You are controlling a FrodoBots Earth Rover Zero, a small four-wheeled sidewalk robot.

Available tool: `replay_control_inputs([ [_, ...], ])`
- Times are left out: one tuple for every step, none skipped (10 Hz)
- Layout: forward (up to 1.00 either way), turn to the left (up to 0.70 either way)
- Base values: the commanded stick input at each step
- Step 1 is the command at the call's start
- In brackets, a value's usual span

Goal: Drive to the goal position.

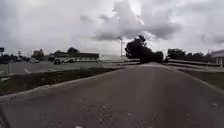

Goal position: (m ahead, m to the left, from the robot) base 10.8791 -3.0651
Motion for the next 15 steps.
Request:
replay_control_inputs([
  [0.7,-0.34],
  [0.7,-0.34],
  [0.7,-0.34],
  [0.7,-0.31],
  [0.7,-0.27],
  [0.7,-0.11],
  [0.7,-0.03],
  [0.5,0.01],
  [0.23,0.01],
  [0.05,0.0],
  [0.04,0.0],
  [0.04,0.0],
  [0.08,0.01],
  [0.28,0.01],
  [0.49,0.01],
])
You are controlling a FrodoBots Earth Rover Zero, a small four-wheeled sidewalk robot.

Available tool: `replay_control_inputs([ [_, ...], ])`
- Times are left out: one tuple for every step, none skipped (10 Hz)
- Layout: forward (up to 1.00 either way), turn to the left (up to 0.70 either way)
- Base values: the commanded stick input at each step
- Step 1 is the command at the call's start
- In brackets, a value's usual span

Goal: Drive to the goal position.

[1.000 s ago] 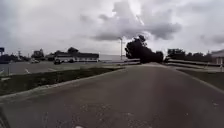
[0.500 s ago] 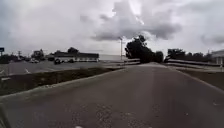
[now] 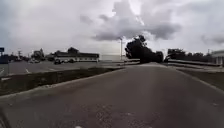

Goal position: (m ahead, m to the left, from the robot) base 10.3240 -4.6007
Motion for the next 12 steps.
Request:
replay_control_inputs([
  [0.7,0.01],
  [0.7,0.01],
  [0.7,0.01],
  [0.7,0.01],
  [0.7,0.01],
  [0.7,0.01],
  [0.7,0.01],
  [0.7,0.01],
  [0.7,0.01],
  [0.7,0.01],
  [0.7,0.01],
  [0.7,0.01],
])
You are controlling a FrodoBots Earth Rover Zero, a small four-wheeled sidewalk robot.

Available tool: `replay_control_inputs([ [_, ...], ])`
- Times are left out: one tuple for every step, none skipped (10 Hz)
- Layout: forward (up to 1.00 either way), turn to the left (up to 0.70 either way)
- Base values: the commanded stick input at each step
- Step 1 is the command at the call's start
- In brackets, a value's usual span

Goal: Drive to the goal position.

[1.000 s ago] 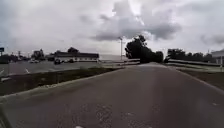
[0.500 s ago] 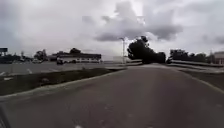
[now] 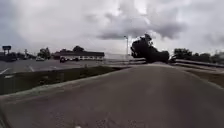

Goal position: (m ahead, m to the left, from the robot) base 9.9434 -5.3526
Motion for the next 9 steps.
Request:
replay_control_inputs([
  [0.7,0.01],
  [0.7,-0.12],
  [0.7,-0.32],
  [0.7,-0.34],
  [0.7,-0.34],
  [0.7,-0.34],
  [0.7,-0.34],
  [0.7,-0.34],
  [0.7,-0.34],
])
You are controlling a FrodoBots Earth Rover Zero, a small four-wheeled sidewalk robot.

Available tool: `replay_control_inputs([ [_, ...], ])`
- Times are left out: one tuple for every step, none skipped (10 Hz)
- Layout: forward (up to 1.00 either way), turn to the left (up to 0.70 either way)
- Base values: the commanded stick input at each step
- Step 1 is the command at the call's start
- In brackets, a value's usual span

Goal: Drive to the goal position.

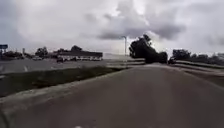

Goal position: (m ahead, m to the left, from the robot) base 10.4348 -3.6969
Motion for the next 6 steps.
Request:
replay_control_inputs([
  [0.7,-0.34],
  [0.7,-0.34],
  [0.7,-0.34],
  [0.7,-0.34],
  [0.7,-0.34],
  [0.7,-0.34],
])
